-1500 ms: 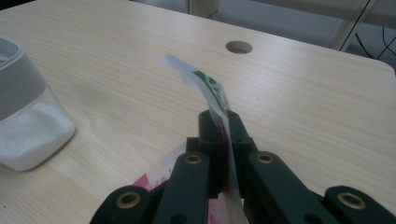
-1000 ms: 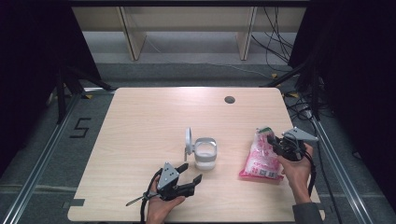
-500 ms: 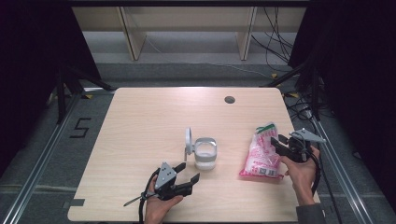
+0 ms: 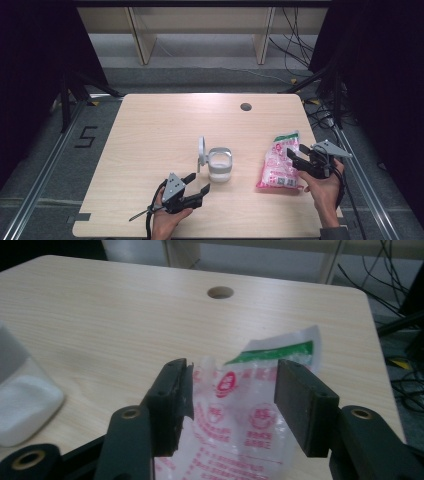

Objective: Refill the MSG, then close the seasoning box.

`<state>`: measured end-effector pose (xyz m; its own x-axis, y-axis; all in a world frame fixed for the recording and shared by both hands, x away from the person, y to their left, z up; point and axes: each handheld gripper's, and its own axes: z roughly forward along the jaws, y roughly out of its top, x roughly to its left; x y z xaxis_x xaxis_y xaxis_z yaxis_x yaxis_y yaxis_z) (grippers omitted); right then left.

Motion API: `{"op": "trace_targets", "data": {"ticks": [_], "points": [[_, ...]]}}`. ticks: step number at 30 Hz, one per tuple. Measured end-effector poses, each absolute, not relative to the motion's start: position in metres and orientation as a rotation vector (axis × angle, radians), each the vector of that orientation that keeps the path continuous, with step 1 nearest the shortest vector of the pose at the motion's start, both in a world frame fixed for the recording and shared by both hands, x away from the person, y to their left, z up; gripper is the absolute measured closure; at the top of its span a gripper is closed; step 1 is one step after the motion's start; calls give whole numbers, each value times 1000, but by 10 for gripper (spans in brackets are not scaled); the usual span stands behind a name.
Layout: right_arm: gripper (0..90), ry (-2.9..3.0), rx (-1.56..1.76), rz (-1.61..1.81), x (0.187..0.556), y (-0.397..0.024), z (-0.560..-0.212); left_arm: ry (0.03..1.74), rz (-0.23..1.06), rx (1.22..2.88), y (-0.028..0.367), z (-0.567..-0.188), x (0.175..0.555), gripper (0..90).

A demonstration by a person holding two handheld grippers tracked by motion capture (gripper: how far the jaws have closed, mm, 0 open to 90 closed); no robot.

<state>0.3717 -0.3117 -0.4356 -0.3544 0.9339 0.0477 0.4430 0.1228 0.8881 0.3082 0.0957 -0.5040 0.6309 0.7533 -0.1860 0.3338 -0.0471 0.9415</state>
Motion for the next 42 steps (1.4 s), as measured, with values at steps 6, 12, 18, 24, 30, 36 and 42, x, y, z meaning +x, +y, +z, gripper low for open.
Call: {"op": "trace_targets", "data": {"ticks": [6,12,18,24,30,36,42], "points": [[394,1953,1284,1198,363,-288,-437,875,453,1645,104,-499,313,412],[359,2036,1214,1248,359,-271,-441,880,480,1636,114,-493,315,483],[339,2074,1197,1272,352,-260,-447,879,496,1607,122,-487,320,563],[332,2110,1185,1270,345,-252,-453,873,469,1590,126,-482,324,674],[333,2135,1160,1253,341,-250,-457,856,490,1588,127,-481,329,765],[333,2150,1148,1246,336,-247,-461,871,540,1617,130,-477,334,864],[334,2163,1174,1251,330,-242,-465,884,557,1623,134,-475,338,891]]}}
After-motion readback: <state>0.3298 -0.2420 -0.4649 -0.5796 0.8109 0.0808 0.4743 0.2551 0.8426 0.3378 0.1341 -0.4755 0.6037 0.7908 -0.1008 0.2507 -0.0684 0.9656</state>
